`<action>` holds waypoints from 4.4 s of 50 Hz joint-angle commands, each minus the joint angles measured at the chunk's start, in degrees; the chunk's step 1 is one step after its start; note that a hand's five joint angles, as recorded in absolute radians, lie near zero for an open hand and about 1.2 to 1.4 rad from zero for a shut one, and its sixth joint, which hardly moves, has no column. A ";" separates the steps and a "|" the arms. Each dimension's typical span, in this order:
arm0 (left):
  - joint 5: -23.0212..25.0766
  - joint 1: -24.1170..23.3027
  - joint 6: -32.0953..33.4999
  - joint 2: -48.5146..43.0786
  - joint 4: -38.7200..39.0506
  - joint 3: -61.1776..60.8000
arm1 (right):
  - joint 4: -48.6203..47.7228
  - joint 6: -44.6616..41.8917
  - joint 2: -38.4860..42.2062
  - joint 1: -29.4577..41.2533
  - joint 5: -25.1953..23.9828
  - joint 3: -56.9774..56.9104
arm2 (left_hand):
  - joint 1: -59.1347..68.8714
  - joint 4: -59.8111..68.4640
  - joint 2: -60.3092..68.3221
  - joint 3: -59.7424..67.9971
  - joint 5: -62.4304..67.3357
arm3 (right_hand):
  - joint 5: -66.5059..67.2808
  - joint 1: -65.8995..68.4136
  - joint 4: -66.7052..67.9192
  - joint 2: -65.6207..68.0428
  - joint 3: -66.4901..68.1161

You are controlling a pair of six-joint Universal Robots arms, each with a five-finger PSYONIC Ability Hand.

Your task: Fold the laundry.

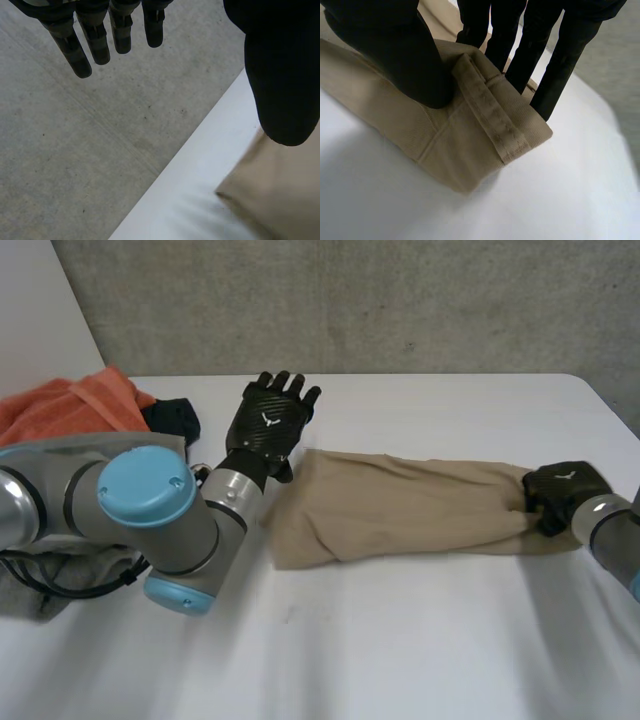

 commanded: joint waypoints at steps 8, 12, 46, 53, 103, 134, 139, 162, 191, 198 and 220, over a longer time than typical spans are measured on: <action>-0.73 0.40 -0.25 8.37 -1.49 -4.91 | -14.15 -19.79 -5.48 11.55 -2.11 -0.50 | -0.90 -1.71 -1.79 -2.11 -2.81 | 14.59 18.80 11.95 12.64 12.95; -0.73 1.02 -1.13 9.86 -1.49 -6.32 | -20.31 -20.14 -3.29 19.55 -11.60 0.99 | -0.90 -1.71 -1.79 -2.11 -2.81 | 14.59 18.80 11.95 12.64 12.95; -2.40 -7.33 -7.55 -5.59 -17.03 17.31 | -4.95 22.14 -6.20 11.48 -12.94 -2.77 | -0.90 -1.71 -1.79 -2.11 -2.81 | -55.41 -51.20 -58.05 -57.36 -57.05; -3.10 -8.03 -8.69 -9.38 -28.63 19.78 | 6.92 20.56 5.23 11.48 -16.45 -13.67 | -0.90 -1.71 -1.79 -2.11 -2.81 | -55.41 -51.20 -58.05 -57.36 -57.05; 33.11 0.40 -18.01 9.07 -38.49 13.37 | -5.64 36.29 4.19 10.34 -16.81 3.37 | 1.84 1.03 0.95 0.62 -0.07 | -55.41 -51.20 -58.05 -57.36 -57.05; 32.85 0.49 -18.01 9.16 -36.65 13.19 | -9.60 40.60 18.50 1.30 -5.47 -28.25 | 2.68 1.87 1.79 1.47 0.77 | 14.59 18.80 11.95 12.64 12.95; 32.15 0.23 -18.01 9.25 -36.56 13.10 | -1.71 37.80 30.09 -3.54 -2.05 -47.02 | 2.51 1.70 1.62 1.30 0.60 | 14.59 18.80 11.95 12.64 12.95; 31.97 -0.91 -18.01 9.16 -36.47 12.40 | 6.67 25.85 45.94 -15.15 -0.90 -73.54 | 2.68 1.87 1.79 1.47 0.77 | -55.41 -51.20 -58.05 -57.36 -57.05; 2.63 8.92 -13.63 16.98 -34.18 8.10 | -34.91 -9.58 -3.53 -3.55 -13.45 3.44 | 0.83 0.02 -0.06 -0.38 -1.08 | -55.41 -51.20 -58.05 -57.36 -57.05; -2.75 20.07 6.90 15.15 -32.26 0.55 | -23.06 -12.40 -12.06 -2.76 -18.74 12.59 | 0.66 -0.15 -0.23 -0.55 -1.25 | -55.41 -51.20 -58.05 -57.36 -57.05; -0.82 21.79 13.84 8.96 -19.60 -0.43 | -15.13 -11.88 -13.38 -3.02 -18.22 16.55 | 69.10 68.29 68.21 67.89 67.19 | -55.41 -51.20 -58.05 -57.36 -57.05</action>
